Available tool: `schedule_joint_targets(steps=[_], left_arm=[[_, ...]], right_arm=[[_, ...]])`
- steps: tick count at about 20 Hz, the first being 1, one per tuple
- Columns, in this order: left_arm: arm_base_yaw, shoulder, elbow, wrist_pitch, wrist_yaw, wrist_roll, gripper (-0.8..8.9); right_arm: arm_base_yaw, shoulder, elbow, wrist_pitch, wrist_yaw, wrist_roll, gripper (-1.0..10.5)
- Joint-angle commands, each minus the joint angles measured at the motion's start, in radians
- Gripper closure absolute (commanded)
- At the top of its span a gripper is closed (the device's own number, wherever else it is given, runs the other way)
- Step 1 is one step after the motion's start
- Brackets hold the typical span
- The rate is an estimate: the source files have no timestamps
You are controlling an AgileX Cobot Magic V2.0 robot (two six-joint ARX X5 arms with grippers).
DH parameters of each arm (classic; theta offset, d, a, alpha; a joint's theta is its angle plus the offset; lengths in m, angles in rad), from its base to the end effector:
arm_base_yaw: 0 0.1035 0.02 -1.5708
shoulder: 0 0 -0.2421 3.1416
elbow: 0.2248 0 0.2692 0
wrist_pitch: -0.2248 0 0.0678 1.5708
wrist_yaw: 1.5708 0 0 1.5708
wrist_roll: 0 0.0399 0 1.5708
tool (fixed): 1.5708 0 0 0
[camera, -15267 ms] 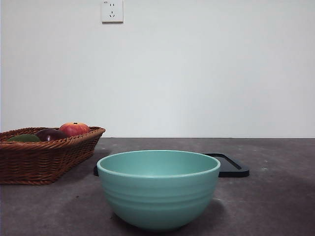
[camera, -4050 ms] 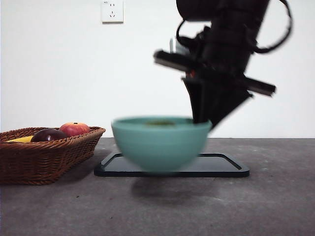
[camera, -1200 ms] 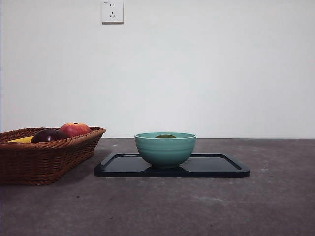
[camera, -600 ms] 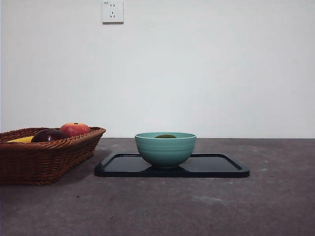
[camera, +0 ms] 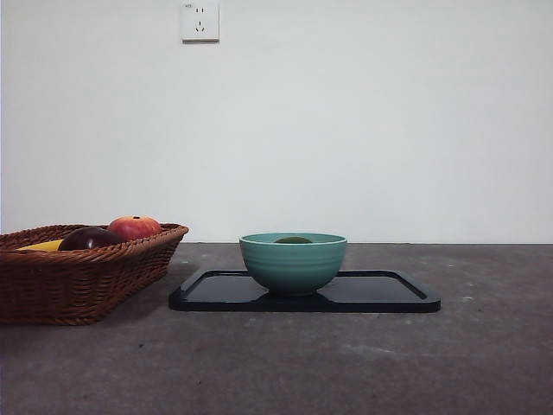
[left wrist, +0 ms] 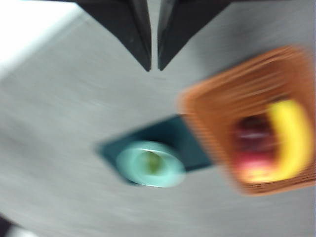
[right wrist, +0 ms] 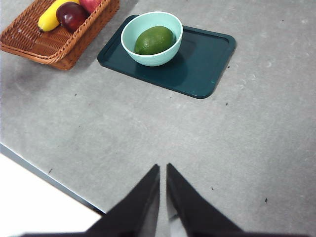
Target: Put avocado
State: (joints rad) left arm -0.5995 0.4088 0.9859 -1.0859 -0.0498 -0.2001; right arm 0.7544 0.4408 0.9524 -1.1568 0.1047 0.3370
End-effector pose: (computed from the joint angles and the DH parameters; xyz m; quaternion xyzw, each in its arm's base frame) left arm 0.0664 -0.0430 0.3408 -0.0132 0.2636 -0.2375 0.9348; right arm 0.0658 0.0561 0.3230 0.0206 0.3349 0.2501 0.9082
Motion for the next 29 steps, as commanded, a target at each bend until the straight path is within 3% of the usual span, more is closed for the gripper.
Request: schedule_joint_targets(steps=[1,5,7,10,16,29], left_arm=[[0.196,-0.017,-0.036,0.072,-0.003,0.069,7.95],[0.443,-0.110,-0.299,0.438,0.023,0.174,7.95],[0.483,-0.145,-0.462,0.627,0.023,0.193,7.95],[0.505,-0.196,-0.648,0.782,0.023,0.192,7.95],[0.538,-0.349,-0.850,0.847,0.023,0.188,7.95],[0.576,-0.406,-0.967,0.875,0.024,0.188,7.95]], right_arm=[[0.009,0.006,0.005,0.011,0.000,0.003,9.3],[0.009,0.006,0.005,0.011,0.000,0.003,9.3],[0.009,0.006,0.005,0.011,0.000,0.003,9.3],[0.009,0.006,0.005,0.011,0.000,0.003,9.3],[0.009,0.006,0.005,0.011,0.000,0.003,9.3],[0.009,0.006,0.005,0.011,0.000,0.003,9.3]])
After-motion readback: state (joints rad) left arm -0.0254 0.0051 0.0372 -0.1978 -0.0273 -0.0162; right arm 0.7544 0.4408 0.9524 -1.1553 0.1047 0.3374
